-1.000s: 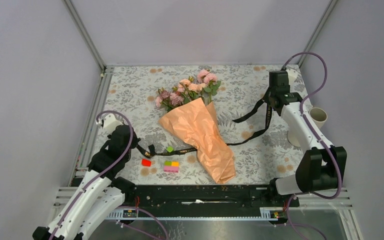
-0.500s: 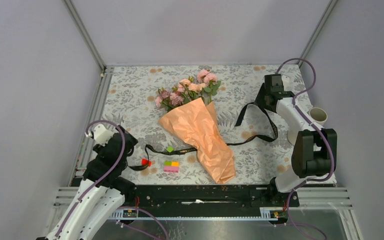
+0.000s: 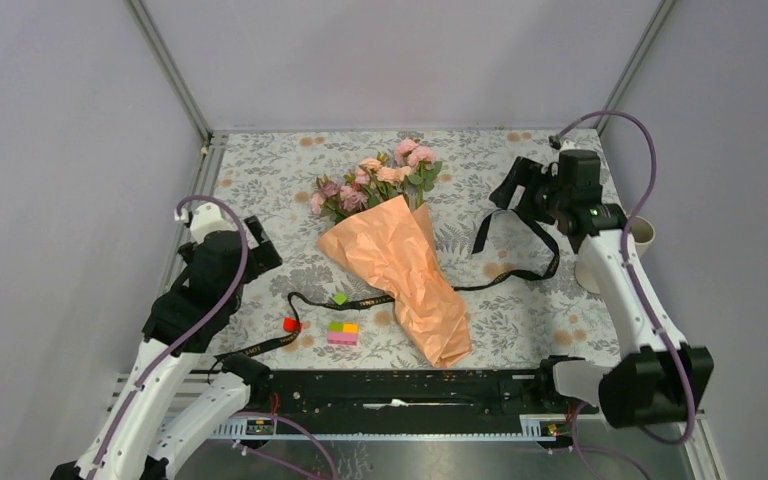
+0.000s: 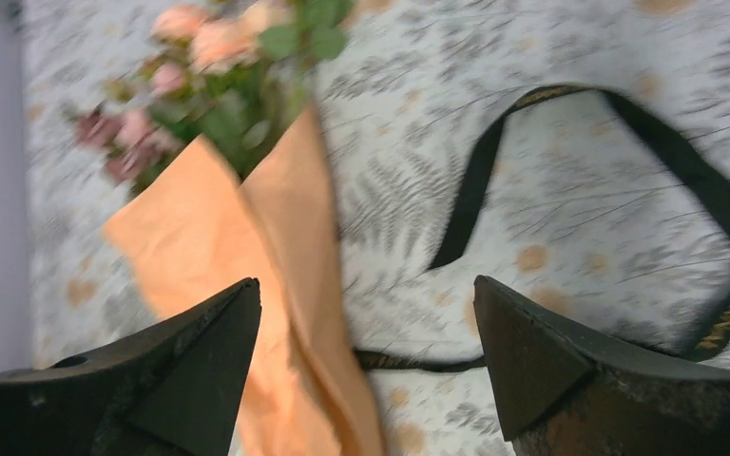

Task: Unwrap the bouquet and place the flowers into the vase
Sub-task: Untie the ribbon from the wrapping paper, then unfold the wrapping paper at the center of the board.

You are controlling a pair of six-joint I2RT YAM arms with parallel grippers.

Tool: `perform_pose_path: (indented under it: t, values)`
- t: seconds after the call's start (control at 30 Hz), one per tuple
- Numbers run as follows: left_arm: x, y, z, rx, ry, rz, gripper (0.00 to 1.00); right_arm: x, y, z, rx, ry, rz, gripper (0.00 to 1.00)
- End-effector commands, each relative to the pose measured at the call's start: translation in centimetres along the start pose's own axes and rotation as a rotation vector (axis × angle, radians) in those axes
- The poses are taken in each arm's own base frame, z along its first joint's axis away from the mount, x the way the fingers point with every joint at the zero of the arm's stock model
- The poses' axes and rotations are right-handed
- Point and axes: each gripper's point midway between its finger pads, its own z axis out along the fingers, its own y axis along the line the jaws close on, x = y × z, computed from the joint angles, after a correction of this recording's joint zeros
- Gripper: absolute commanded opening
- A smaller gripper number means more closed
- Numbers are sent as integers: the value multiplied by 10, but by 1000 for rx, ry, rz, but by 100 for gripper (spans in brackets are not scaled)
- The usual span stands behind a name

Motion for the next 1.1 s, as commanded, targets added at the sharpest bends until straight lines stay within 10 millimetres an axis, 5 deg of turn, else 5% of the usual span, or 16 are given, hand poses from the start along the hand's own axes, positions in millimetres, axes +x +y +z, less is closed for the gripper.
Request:
perform_pose_path:
  t: [0.0, 0.23, 0.47, 0.77, 0.97, 1.07]
  values:
    - [-22, -32, -2, 137, -20, 92, 99, 67, 41, -36, -291, 203, 55, 89]
    - [-20, -39, 21, 121, -35, 170, 99, 184, 23, -61, -345, 426, 112, 94]
    - [-2, -45, 30, 159, 9, 164, 99, 249, 22, -82, -381, 558, 111, 100]
    - [-2, -45, 29, 168, 4, 155, 99, 288, 5, -60, -302, 647, 84, 97]
    - [-1, -47, 29, 176, 8, 156, 99, 289, 24, -50, -382, 666, 108, 80]
    - [0, -48, 29, 181, 13, 155, 99, 290, 24, -42, -374, 662, 105, 64]
